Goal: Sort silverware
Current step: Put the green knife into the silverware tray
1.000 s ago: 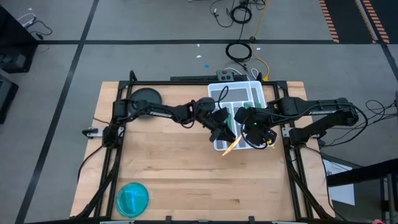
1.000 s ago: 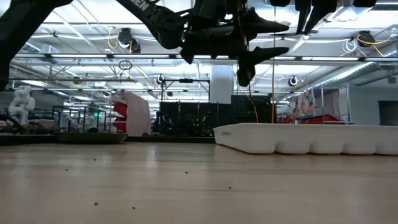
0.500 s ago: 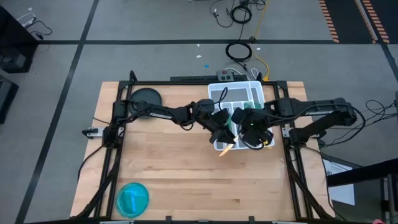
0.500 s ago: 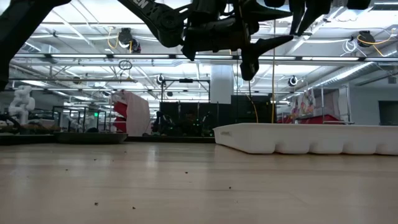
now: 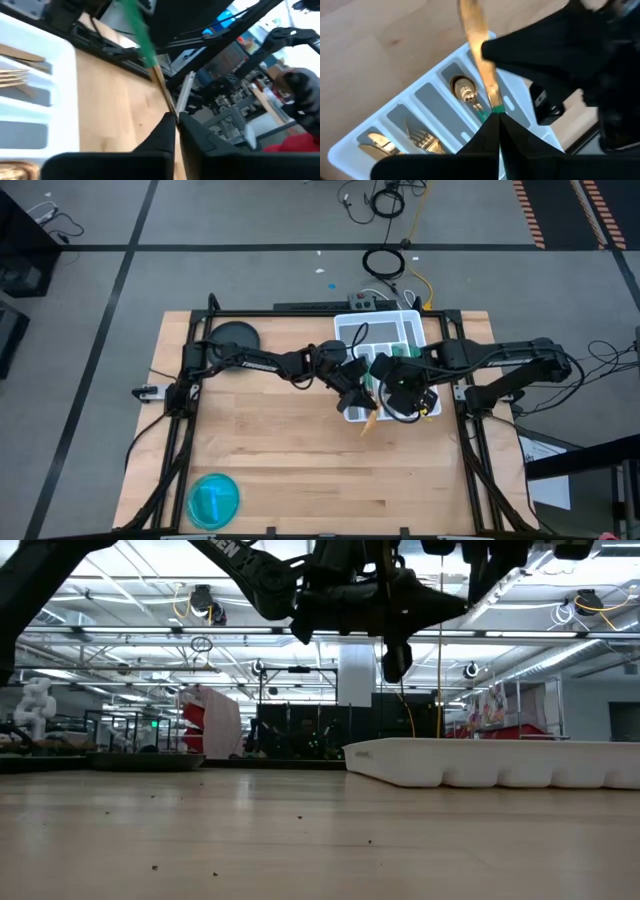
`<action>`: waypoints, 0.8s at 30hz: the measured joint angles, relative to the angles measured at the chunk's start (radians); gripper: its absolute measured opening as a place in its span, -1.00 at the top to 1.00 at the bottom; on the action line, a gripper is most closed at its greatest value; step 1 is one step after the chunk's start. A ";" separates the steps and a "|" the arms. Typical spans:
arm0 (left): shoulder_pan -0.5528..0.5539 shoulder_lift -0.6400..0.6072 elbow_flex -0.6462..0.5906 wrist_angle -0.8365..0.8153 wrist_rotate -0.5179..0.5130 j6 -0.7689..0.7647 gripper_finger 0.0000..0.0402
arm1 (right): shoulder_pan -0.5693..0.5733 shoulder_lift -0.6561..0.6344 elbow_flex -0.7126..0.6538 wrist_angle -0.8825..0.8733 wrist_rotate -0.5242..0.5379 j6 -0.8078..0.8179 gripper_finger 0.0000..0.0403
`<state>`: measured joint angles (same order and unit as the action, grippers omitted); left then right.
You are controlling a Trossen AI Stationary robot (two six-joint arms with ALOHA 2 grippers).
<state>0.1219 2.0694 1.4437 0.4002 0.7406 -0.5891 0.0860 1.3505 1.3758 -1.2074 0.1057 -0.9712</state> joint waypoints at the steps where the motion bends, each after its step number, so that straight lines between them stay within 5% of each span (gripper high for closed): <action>1: 0.000 0.001 0.000 -0.005 -0.007 0.013 0.94 | 0.000 0.000 0.000 0.006 -0.001 0.001 0.99; 10: -0.003 0.002 0.000 -0.002 -0.046 0.100 0.99 | 0.000 -0.001 0.000 0.062 -0.001 0.030 1.00; 18: 0.004 0.001 0.001 0.016 -0.089 0.128 1.00 | -0.001 -0.001 -0.003 0.131 0.068 0.347 1.00; 24: 0.021 0.001 0.002 0.017 -0.092 0.128 1.00 | -0.002 -0.001 -0.003 0.120 0.092 0.430 1.00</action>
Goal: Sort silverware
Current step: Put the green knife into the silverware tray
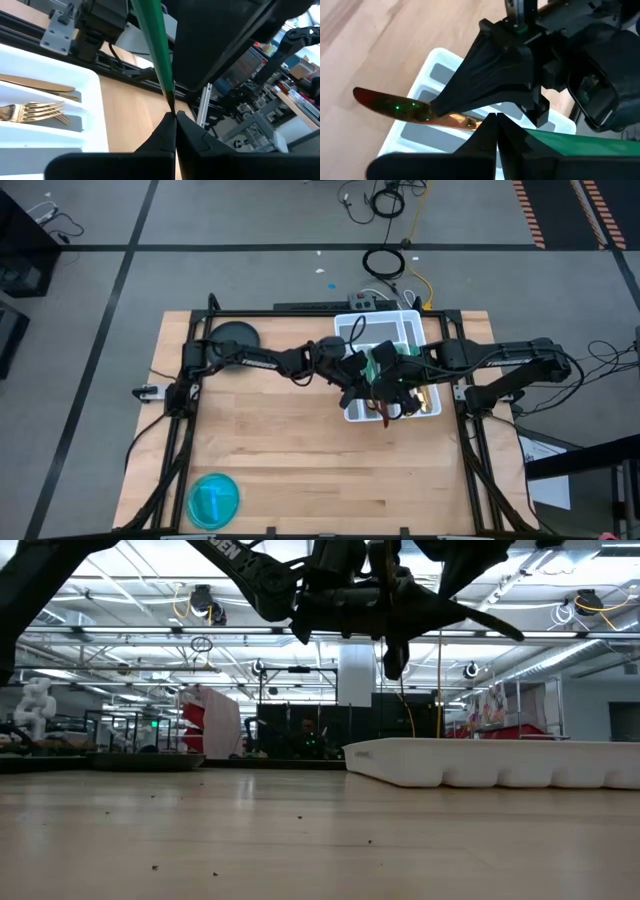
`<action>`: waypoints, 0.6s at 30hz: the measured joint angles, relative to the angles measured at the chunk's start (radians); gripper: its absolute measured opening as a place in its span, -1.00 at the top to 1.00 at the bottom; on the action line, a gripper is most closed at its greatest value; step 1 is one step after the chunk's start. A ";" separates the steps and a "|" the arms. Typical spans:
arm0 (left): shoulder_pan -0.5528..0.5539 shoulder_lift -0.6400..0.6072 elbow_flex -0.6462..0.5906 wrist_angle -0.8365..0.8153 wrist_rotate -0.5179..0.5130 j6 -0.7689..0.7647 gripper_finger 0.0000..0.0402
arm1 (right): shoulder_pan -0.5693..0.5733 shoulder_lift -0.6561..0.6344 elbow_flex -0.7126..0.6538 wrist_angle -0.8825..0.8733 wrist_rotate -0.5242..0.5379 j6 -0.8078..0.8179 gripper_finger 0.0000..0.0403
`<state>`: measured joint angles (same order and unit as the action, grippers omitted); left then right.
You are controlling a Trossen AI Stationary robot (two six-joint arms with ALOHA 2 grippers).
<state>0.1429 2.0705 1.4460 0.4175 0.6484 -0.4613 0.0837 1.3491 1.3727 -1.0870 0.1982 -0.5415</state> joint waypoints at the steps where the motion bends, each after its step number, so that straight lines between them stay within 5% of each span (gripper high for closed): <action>1: 0.004 0.000 0.000 0.000 0.000 0.000 1.00 | 0.000 0.000 0.000 0.000 0.008 0.019 1.00; 7: 0.020 -0.002 0.002 -0.004 -0.003 0.000 1.00 | -0.014 -0.010 -0.001 -0.018 0.040 0.144 0.89; 18: 0.034 -0.005 0.003 0.001 -0.016 0.002 1.00 | -0.054 -0.103 -0.002 -0.012 0.008 0.338 0.31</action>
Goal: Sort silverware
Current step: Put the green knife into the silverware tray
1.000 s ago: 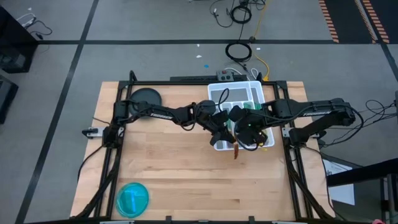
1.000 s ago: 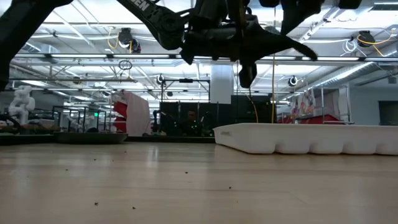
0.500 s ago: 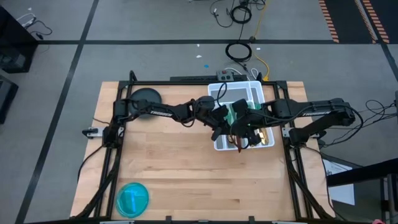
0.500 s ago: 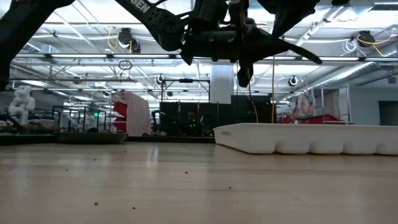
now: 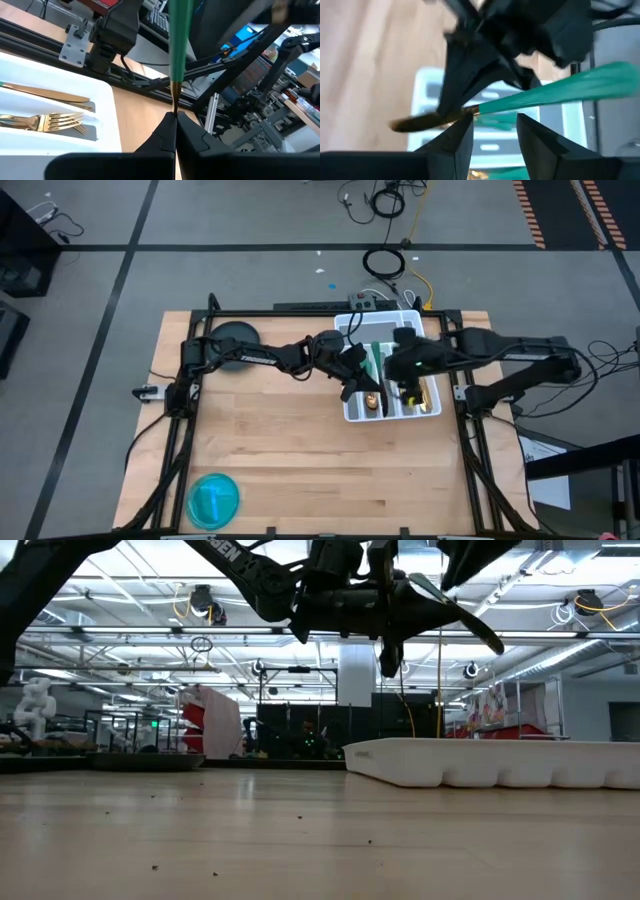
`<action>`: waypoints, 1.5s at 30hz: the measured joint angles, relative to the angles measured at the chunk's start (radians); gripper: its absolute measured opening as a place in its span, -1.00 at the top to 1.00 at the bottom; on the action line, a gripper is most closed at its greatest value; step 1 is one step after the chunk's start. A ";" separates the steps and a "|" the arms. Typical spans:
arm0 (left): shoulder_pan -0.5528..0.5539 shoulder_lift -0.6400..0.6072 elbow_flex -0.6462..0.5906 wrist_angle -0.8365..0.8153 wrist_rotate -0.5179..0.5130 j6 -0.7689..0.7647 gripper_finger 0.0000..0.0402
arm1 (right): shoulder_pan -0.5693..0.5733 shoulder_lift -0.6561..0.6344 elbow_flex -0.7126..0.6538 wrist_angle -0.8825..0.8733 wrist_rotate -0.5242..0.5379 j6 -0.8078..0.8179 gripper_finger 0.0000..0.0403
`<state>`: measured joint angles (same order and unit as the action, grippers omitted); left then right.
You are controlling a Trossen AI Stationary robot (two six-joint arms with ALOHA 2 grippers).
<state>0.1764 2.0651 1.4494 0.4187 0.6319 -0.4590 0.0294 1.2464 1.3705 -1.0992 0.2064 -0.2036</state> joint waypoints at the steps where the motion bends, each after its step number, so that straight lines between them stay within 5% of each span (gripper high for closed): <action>1: 0.001 0.000 0.000 0.000 0.000 0.004 1.00 | 0.000 -0.020 0.000 0.008 -0.013 0.023 0.29; 8: 0.000 0.000 0.000 0.030 -0.036 0.023 1.00 | -0.065 -0.213 -0.060 0.148 -0.071 0.256 0.28; 14: -0.013 0.000 0.000 0.191 -0.058 -0.002 1.00 | -0.162 -0.378 -0.268 0.429 -0.294 0.493 0.23; 22: -0.021 0.001 0.000 0.205 -0.065 -0.012 1.00 | -0.168 -0.390 -0.459 0.670 -0.449 0.637 0.22; 45: -0.042 -0.002 -0.002 0.203 -0.093 0.025 1.00 | -0.188 -0.420 -0.446 0.536 -0.421 0.608 0.22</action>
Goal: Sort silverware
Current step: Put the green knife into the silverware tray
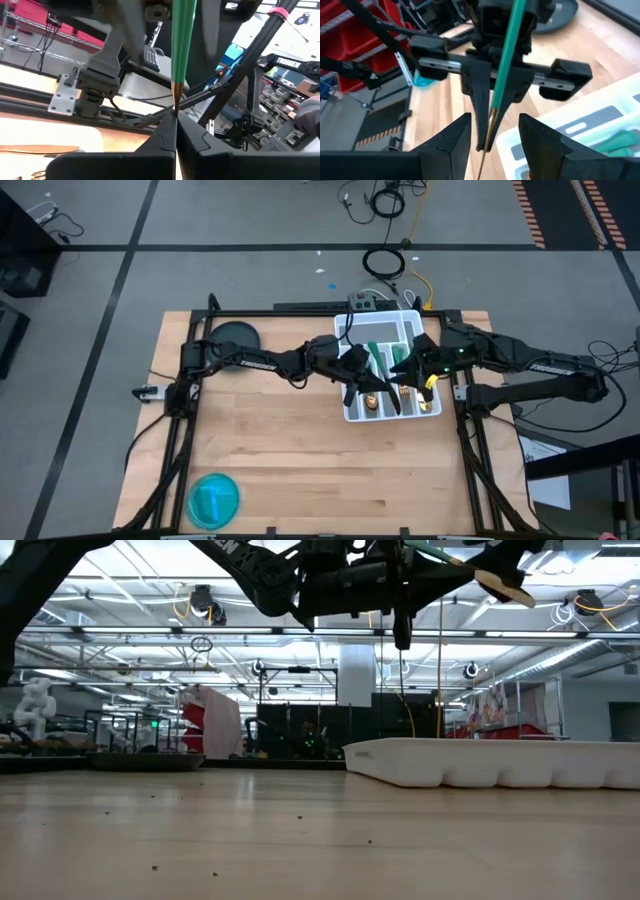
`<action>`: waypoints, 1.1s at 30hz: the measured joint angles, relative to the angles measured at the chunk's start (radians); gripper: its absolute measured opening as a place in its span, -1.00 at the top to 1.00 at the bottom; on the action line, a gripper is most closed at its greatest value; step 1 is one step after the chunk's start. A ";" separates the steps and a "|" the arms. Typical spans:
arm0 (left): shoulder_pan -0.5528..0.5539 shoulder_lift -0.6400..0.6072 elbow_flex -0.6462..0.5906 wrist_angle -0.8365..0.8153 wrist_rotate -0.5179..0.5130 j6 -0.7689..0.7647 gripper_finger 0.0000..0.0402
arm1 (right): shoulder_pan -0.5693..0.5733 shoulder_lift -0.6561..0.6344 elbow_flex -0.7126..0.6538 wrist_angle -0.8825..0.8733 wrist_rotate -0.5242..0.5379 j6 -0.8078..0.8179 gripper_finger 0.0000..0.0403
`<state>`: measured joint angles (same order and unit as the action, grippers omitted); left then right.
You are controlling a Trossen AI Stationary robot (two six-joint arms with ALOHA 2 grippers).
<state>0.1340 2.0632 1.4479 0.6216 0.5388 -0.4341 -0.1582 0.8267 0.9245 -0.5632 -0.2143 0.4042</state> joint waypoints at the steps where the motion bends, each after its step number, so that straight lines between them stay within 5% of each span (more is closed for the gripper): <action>1: 0.000 0.000 0.000 0.000 -0.001 0.002 1.00 | 0.000 0.009 0.000 -0.001 0.000 -0.005 0.22; 10: 0.000 0.000 0.000 -0.001 -0.010 0.004 1.00 | 0.000 0.096 0.000 0.037 -0.028 -0.042 0.25; 16: 0.001 0.000 -0.002 -0.006 -0.014 0.007 1.00 | 0.001 0.119 0.000 0.060 -0.029 -0.139 0.90; 24: 0.002 -0.004 -0.001 0.001 -0.049 0.002 0.98 | 0.005 0.095 0.000 0.068 -0.009 -0.196 0.99; 33: 0.027 -0.003 -0.001 -0.108 0.111 -0.032 0.49 | -0.067 0.034 0.000 -0.035 0.029 -0.162 1.00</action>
<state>0.1613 2.0606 1.4471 0.5133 0.6502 -0.4666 -0.2251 0.8611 0.9241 -0.5979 -0.1853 0.2421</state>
